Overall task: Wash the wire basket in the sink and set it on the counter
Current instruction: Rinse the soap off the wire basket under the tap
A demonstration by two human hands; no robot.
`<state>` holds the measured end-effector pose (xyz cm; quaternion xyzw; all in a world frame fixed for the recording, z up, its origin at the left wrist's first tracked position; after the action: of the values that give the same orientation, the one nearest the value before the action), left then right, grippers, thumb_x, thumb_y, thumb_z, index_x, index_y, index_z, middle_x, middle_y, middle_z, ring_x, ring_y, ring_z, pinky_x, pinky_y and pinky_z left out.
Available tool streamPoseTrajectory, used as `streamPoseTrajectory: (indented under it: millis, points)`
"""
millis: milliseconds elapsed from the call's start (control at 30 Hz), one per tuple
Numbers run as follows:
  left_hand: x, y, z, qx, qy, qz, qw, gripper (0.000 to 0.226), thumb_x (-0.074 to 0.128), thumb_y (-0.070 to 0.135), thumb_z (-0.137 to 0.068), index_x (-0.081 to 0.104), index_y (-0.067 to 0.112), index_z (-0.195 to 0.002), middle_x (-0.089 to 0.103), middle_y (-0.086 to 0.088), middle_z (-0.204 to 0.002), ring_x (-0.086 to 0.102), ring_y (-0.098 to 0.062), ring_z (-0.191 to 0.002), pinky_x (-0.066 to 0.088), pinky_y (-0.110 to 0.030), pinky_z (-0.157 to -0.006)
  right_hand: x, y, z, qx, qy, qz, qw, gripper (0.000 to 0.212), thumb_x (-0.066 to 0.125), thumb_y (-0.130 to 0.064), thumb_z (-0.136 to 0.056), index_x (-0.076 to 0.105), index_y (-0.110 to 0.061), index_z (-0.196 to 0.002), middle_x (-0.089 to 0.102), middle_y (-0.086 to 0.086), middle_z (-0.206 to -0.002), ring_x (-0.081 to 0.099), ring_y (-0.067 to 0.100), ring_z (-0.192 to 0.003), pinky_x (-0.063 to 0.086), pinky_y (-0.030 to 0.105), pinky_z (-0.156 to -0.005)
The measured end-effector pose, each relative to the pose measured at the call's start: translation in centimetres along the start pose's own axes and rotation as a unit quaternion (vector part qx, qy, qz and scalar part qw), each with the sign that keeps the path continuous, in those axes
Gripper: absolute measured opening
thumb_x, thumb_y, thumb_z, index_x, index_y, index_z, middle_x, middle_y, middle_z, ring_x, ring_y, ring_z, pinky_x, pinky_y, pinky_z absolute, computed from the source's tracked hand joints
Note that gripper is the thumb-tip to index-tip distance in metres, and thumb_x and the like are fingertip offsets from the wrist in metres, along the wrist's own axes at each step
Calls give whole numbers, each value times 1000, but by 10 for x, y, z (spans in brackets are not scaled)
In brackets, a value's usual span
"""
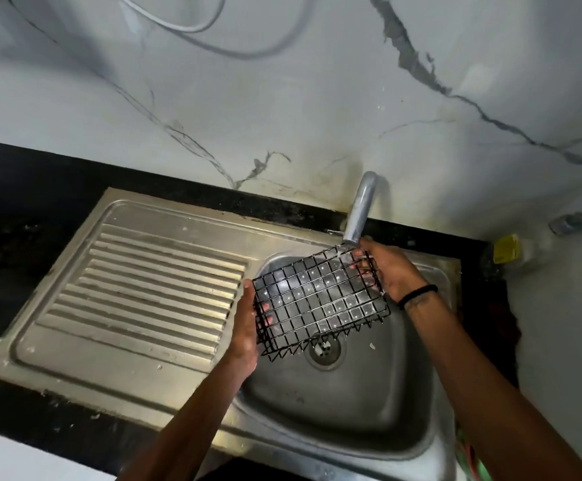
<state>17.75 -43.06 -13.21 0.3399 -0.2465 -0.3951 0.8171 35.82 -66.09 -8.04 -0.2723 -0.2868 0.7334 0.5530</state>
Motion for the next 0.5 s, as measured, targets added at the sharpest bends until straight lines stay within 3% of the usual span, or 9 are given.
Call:
streamPoseTrajectory:
  millis: [133, 233, 300, 367, 433, 500]
  points:
    - [1, -2, 3, 8, -3, -11, 1000, 62, 40, 74, -97, 61, 32, -137, 67, -16, -130, 64, -27, -107, 55, -38, -82, -3, 2, 9, -16, 14, -36, 999, 17, 65, -32, -93, 72, -17, -90, 71, 2, -75, 55, 11, -47, 34, 21, -45]
    - [0, -1, 2, 16, -9, -30, 999, 65, 38, 76, -96, 51, 37, -146, 64, -10, -136, 63, -27, -119, 49, -49, -103, -5, 3, 17, -16, 22, -31, 999, 17, 65, -29, -92, 72, -14, -93, 72, 5, -77, 52, 12, -48, 32, 23, -46]
    - [2, 3, 3, 26, -16, -44, 999, 63, 37, 79, -94, 46, 43, -146, 61, -6, -140, 61, -27, -124, 45, -54, -109, -6, 5, 18, -13, 30, -31, 999, 18, 64, -33, -93, 71, -17, -87, 70, 3, -73, 49, 11, -46, 30, 22, -44]
    - [3, 6, 3, 20, -16, -44, 999, 58, 37, 79, -94, 48, 46, -141, 63, -6, -137, 62, -29, -121, 50, -47, -98, -6, 3, 20, -18, 39, -30, 999, 23, 66, -39, -92, 69, -20, -79, 65, -1, -68, 46, 10, -46, 31, 23, -43]
    - [2, 9, 1, 13, -16, -34, 999, 73, 42, 85, -89, 52, 37, -144, 65, -8, -130, 64, -30, -113, 52, -41, -85, -5, -2, 22, -33, 55, -28, 998, 24, 69, -43, -91, 68, -22, -79, 61, -6, -70, 47, 10, -53, 33, 26, -46]
    - [7, 12, -1, 11, -39, -20, 999, 85, 49, 91, -80, 61, 31, -140, 66, -10, -122, 62, -29, -105, 51, -42, -85, -5, -7, 27, -58, 68, -30, 996, 29, 68, -50, -91, 62, -26, -76, 54, -10, -71, 45, 9, -58, 33, 26, -52]
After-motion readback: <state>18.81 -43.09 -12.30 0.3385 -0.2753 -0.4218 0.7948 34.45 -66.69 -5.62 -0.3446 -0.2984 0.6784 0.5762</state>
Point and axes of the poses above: each hand's wrist, its own z-axis away from the middle knuckle, its own x-axis out of the palm, y = z × x, the point moved 5 cm from there along -z, towards the middle knuckle
